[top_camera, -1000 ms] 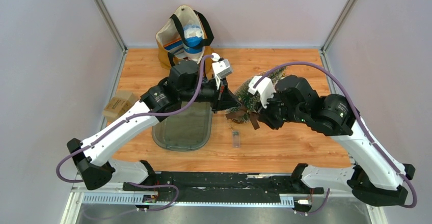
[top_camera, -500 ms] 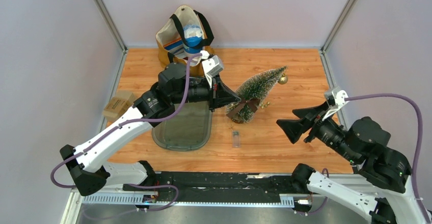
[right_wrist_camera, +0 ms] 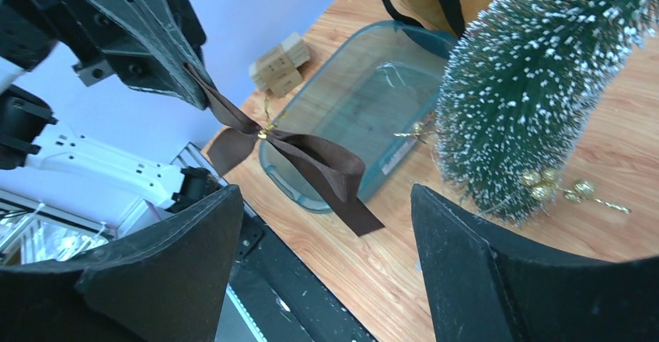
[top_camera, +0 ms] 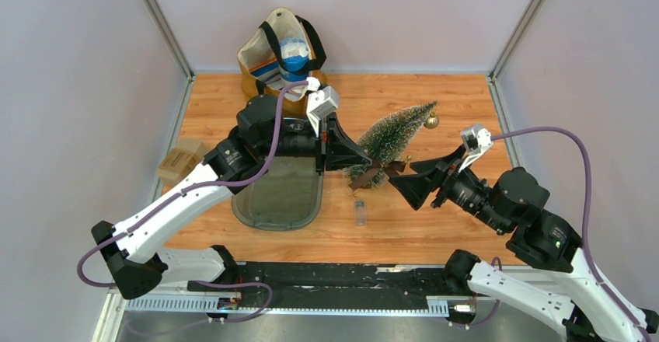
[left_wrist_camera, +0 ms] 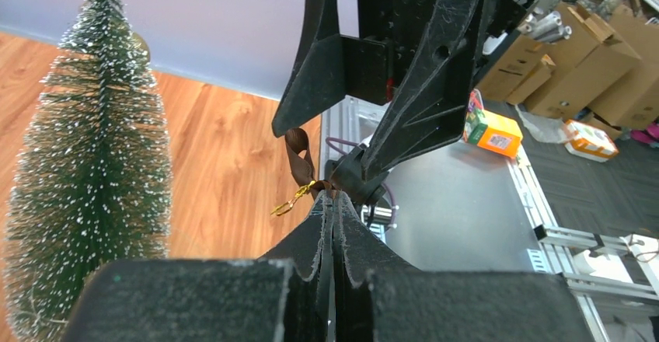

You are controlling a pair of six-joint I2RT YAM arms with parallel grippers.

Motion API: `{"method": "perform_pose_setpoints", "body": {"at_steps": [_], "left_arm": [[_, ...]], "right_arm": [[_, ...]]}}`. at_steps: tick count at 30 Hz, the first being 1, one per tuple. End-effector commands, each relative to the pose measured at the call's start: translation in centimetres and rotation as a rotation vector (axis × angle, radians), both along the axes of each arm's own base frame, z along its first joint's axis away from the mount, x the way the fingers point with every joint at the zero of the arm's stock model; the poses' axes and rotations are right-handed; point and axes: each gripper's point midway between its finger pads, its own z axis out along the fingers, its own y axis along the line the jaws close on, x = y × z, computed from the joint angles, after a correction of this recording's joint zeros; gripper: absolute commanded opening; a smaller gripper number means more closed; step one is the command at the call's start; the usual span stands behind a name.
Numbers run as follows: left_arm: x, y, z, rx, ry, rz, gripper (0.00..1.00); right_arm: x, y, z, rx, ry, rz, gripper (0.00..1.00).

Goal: Decorate the small christmas tree

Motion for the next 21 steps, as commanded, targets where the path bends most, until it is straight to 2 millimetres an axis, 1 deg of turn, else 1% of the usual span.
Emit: {"method": "perform_pose_setpoints", "body": {"at_steps": [1, 2, 3, 4, 6, 8, 10, 11, 13, 18, 21], "left_arm": [[-1.8, 0.5, 2.3, -0.089, -0.033, -0.071, 0.0], [-1.9, 0.5, 2.3, -0.091, -0.023, -0.075, 0.0], [-1.9, 0.4, 2.2, -0.089, -0.019, -0.077, 0.0], [-1.8, 0.4, 2.6, -0.106, -0.033, -0.074, 0.0], [-1.9, 0.3, 2.8, -0.111, -0.035, -0.081, 0.0], [-1.9, 0.3, 2.9, -0.114, -0.034, -0.086, 0.0], [-1.9, 0.2, 2.9, -0.116, -0.035, -0.083, 0.0], [-1.9, 0.3, 2.8, -0.113, -0.033, -0.081, 0.0], [-1.8, 0.3, 2.8, -0.113, -0.035, -0.078, 0.0], [-1.6, 0.4, 2.5, -0.108, -0.032, -0.058, 0.0], [-1.4, 0.2, 2.2, -0.1, -0.025, -0.056, 0.0]], "right_arm": [[-0.6, 1.0, 2.9, 0.108, -0.066, 0.058, 0.82], [-0.6, 1.1, 3.1, 0.114, -0.071, 0.063, 0.82], [-1.2, 1.4, 3.2, 0.117, -0.08, 0.101, 0.81], [-1.4, 1.5, 3.4, 0.119, -0.09, 0.118, 0.81], [-1.5, 1.8, 3.4, 0.116, -0.091, 0.132, 0.78], [-1.7, 1.9, 3.6, 0.117, -0.102, 0.149, 0.72], [-1.8, 2.0, 3.6, 0.116, -0.103, 0.157, 0.67], [-1.8, 2.0, 3.4, 0.113, -0.104, 0.156, 0.62], [-1.8, 1.8, 3.5, 0.118, -0.115, 0.153, 0.57], [-1.7, 1.2, 3.6, 0.129, -0.131, 0.126, 0.32], [-1.6, 1.0, 3.8, 0.136, -0.139, 0.112, 0.14]]}}
